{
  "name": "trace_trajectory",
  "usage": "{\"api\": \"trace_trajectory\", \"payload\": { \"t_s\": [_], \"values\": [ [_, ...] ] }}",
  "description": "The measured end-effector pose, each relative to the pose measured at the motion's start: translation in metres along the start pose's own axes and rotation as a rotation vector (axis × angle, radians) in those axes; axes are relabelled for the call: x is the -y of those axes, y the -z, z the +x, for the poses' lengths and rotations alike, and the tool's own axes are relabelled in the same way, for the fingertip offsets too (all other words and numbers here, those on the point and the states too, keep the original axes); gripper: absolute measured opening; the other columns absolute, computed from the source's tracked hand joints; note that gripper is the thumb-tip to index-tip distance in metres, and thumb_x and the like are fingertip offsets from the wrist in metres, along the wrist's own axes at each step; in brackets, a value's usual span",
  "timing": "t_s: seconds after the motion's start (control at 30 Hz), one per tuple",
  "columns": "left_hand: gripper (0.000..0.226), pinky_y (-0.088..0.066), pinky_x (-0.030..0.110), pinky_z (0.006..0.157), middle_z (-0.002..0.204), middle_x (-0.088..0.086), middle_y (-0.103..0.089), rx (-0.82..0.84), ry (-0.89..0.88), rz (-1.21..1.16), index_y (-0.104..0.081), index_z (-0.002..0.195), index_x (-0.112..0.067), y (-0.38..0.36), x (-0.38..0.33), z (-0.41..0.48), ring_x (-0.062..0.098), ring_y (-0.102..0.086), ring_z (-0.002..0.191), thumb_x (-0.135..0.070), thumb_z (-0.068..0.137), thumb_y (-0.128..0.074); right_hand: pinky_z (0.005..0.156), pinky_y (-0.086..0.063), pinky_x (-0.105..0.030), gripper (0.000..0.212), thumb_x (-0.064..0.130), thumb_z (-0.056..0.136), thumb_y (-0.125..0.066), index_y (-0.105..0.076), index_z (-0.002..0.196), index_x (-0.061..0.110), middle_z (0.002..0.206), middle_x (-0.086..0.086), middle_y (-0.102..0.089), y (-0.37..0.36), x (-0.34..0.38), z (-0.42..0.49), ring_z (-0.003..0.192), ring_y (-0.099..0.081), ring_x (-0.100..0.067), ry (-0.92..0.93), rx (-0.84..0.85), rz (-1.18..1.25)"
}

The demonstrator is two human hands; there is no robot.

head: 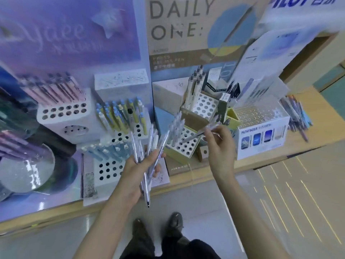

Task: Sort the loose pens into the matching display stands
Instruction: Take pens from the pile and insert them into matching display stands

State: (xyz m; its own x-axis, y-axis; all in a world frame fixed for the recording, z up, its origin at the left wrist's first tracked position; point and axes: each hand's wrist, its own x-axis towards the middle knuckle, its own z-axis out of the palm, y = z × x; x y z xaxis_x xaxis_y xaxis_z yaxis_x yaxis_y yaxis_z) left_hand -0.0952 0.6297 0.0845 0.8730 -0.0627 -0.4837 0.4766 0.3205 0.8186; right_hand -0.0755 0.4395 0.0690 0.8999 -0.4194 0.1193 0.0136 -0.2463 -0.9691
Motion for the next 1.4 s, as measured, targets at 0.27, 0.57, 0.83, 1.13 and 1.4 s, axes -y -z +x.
{"api": "trace_trajectory", "payload": {
  "t_s": [0.27,0.57,0.83,1.13,1.4],
  "values": [
    [0.032,-0.043,0.021,0.045,0.084,0.006,-0.072,-0.038,0.002,0.006,-0.064,0.1,-0.007,-0.005,-0.002,0.009,0.011,-0.053,0.049,-0.025,0.073,-0.064,0.072,-0.045,-0.018,0.003,0.014,0.096,-0.054,-0.056,0.094,0.012,0.09,-0.005,-0.064,-0.014,-0.024,0.024,0.083,-0.06,-0.012,0.092,0.047,-0.076],
    [0.022,-0.042,0.021,0.047,0.083,0.008,-0.07,-0.045,-0.009,0.015,-0.067,0.092,-0.012,-0.008,-0.007,0.016,0.013,-0.051,0.051,-0.025,0.074,-0.064,0.069,-0.044,-0.028,0.007,0.015,0.097,-0.053,-0.058,0.096,0.01,0.09,-0.004,-0.062,-0.018,-0.033,0.04,0.081,-0.057,-0.016,0.178,0.093,-0.153],
    [0.021,-0.043,0.02,0.046,0.082,0.006,-0.07,-0.024,-0.02,0.031,-0.068,0.089,-0.011,-0.013,-0.012,0.02,0.011,-0.053,0.052,-0.025,0.075,-0.063,0.053,-0.032,-0.023,0.01,0.012,0.093,-0.059,-0.058,0.085,0.005,0.07,-0.002,-0.056,-0.027,-0.031,0.054,0.06,-0.045,-0.009,0.359,0.192,-0.425],
    [0.016,-0.044,0.02,0.047,0.081,0.005,-0.071,-0.016,-0.038,0.034,-0.069,0.089,-0.014,-0.017,-0.013,0.018,0.011,-0.053,0.052,-0.023,0.077,-0.062,0.044,-0.041,-0.033,0.022,0.014,0.093,-0.052,-0.054,0.114,0.008,0.073,-0.013,-0.062,-0.038,-0.029,0.061,0.056,-0.057,-0.033,0.501,0.286,-0.603],
    [0.018,-0.043,0.02,0.046,0.08,0.002,-0.072,-0.019,-0.053,0.035,-0.067,0.092,-0.014,-0.017,-0.017,0.017,0.011,-0.054,0.051,-0.023,0.077,-0.062,0.05,-0.043,-0.032,0.036,0.025,0.096,-0.04,-0.066,0.098,0.0,0.081,-0.013,-0.058,-0.034,-0.023,0.066,0.065,-0.055,-0.03,0.482,0.19,-0.588]
  ]
}}
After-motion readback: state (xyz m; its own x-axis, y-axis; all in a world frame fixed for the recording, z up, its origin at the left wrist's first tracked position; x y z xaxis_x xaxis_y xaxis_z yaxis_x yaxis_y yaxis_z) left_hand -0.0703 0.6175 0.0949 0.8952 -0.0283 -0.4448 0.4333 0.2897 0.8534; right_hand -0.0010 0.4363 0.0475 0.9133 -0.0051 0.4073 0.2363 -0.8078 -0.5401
